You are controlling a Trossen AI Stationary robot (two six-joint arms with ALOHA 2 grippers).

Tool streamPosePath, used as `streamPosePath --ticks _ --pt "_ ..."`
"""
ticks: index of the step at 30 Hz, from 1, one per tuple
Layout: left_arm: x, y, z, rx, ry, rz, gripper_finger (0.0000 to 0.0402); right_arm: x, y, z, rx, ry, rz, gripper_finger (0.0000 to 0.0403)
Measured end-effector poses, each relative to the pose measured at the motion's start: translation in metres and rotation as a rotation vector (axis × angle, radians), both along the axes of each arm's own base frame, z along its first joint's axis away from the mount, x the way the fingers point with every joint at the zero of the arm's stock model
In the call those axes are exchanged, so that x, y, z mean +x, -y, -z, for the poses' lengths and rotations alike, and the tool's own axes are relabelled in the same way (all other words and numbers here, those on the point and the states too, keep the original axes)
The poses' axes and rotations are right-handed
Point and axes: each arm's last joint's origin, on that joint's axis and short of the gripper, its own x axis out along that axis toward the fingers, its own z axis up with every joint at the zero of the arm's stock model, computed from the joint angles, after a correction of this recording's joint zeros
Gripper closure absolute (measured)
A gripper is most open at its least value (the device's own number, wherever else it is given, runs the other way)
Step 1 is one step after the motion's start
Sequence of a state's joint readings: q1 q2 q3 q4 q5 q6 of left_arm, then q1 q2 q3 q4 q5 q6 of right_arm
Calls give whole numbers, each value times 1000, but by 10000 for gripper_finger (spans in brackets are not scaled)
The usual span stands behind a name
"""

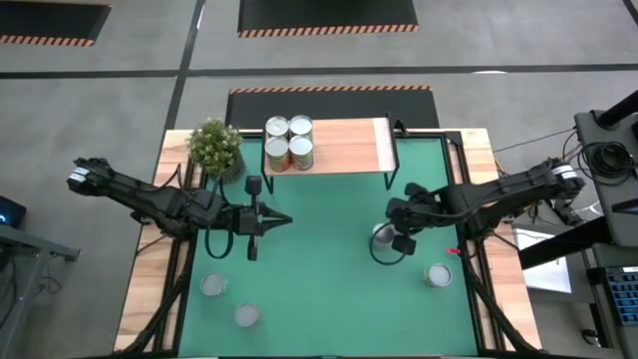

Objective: Pick and place cans onto a shelf
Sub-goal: Put the big canned tomatoes on the shelf aligned with the other big canned cherries

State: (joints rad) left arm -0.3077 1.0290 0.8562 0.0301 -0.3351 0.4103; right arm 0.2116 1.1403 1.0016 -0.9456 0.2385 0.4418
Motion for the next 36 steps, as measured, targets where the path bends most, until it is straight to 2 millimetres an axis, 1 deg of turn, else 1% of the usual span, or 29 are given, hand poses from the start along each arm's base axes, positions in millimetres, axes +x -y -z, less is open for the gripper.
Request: streamPosePath --ticks 3,7,14,18,20,22,27,33,36 --pt "0 0 0 0 0 0 402 -3 1 -2 -33 21 -27 316" --pt "0 0 0 0 0 0 402 -2 1 -2 -39 23 -26 243" --pt "0 0 0 -1 1 0 402 5 -3 12 -54 -31 -60 106" --pt "0 0 0 -1 1 0 402 8 -10 17 -40 4 -114 52" --pt "0 0 0 -3 1 0 402 9 -14 19 -14 26 -149 39" --pt "0 0 0 -4 1 -1 402 10 -16 23 -4 38 -159 35" --pt "0 0 0 -4 1 -1 402 8 -17 39 -12 -5 -159 33" --pt "0 0 0 -4 0 0 402 5 -16 57 -2 -4 -154 33" --pt "0 0 0 -4 0 0 402 6 -17 62 1 21 -151 39"
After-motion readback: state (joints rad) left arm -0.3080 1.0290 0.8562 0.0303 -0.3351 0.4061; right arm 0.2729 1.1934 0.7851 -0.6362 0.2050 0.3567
